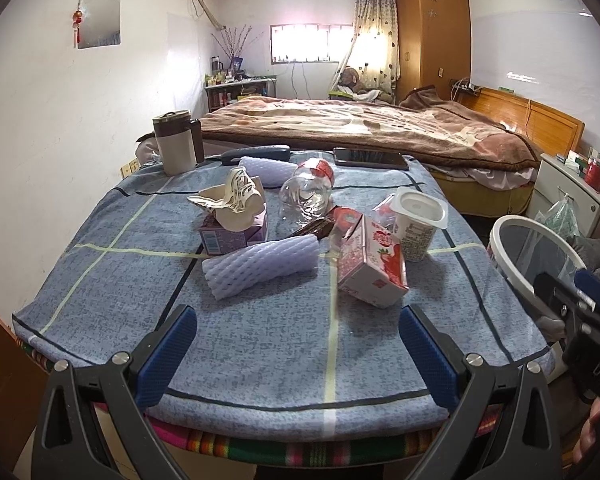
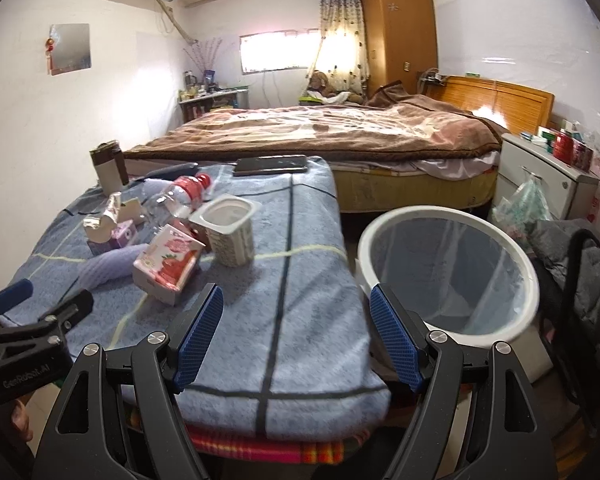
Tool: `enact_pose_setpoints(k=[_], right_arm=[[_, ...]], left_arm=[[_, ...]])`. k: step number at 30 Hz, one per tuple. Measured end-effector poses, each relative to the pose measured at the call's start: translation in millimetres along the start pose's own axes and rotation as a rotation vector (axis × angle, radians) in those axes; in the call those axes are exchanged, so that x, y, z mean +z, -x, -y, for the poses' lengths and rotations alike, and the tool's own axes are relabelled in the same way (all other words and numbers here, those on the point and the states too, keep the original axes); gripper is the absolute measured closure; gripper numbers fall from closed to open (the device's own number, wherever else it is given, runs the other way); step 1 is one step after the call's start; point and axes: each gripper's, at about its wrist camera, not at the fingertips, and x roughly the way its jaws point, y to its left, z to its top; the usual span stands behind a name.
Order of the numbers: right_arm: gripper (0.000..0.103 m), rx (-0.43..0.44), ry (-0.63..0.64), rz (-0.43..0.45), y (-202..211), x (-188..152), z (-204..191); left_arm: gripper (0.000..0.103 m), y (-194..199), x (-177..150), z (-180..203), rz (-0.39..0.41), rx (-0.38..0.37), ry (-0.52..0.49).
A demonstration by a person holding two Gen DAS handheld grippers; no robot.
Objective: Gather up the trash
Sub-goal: 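Grasp the white yogurt cup with the right tool while the left tool grasps the lavender foam sleeve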
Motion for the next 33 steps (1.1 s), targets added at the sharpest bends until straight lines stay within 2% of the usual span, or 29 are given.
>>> enact_pose_setpoints(k=[5,10,12,14,18,21,24,28,33], right_arm=[[0.026,0.071,0.033,-0.001,-27.5,13.9,-10.2],[0.026,0.161,0.05,-0.043,-61.6,25.1,-19.5],[0.026,0.171,0.076,-0.041,-67.9,26.2,-24.9],[0.026,0.18,0.11,-0.066,-79.9,29.0,-31.1],[0.026,0.229,0.095,-0.132,-101.4,32.9,-32.3],[0.026,0.22,0.106,-0.149,-111.3,35.5,-31.8],[0.026,0.269,0.115,-0.186,-120.8,39.1,-34.8],[0.026,0.264,0.149,-0.198,-128.3,44.0,-40.2],[0.026,0.304,0.144,-0.227,-138.9,47.2,-41.2]], left_arm=[[0.001,-21.2,4.0,-32.1,-0.038,-0.055,0.044],[0.001,-40.1,10.6,-68.8,-0.054,-0.018,0.065],[0.001,-46.8,12.8,-78.8,-0.057,-0.036,0.067],[0.001,-54.7,14.5,-87.1,-0.07,-0.041,0.074],[0.001,-67.7,18.8,-96.9,-0.081,-0.091,0.054],[0.001,-76.8,24.7,-95.0,-0.096,-0.133,0.011],[0.001,-90.1,30.3,-88.6,-0.133,-0.166,-0.033],[0.001,-99.6,35.5,-76.3,-0.147,-0.178,-0.092],[0.002,-107.8,38.5,-66.0,-0.175,-0.216,-0.112]])
